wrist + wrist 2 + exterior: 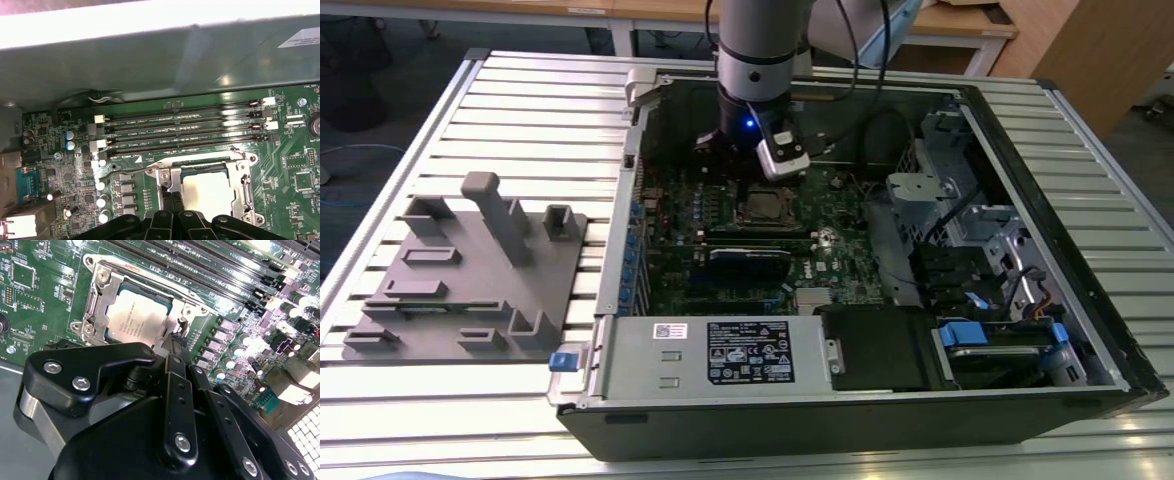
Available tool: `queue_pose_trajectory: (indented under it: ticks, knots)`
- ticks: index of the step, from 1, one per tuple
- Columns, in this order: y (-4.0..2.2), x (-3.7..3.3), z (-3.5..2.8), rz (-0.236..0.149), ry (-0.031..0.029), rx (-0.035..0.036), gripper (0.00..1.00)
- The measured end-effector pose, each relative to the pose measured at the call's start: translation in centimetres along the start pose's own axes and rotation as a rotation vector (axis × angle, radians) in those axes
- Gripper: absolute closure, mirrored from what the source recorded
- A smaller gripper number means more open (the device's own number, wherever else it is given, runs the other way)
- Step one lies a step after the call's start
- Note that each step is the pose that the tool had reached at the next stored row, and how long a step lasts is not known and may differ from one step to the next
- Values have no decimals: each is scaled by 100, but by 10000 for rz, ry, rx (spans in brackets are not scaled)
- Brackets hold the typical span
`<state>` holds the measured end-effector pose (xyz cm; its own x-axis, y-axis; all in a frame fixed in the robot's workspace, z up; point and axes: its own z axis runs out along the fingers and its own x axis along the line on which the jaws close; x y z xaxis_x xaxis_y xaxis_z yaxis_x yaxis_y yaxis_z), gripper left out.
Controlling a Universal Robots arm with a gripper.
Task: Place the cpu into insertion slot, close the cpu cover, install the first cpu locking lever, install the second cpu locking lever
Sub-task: 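Close the cpu cover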
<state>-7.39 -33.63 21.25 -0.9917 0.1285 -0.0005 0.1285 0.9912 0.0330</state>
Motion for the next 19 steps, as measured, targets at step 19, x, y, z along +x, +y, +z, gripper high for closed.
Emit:
queue_pose_trajectory:
  ticks: [19]
  knots:
    - [59,-192,3,3,-2,-2,90]
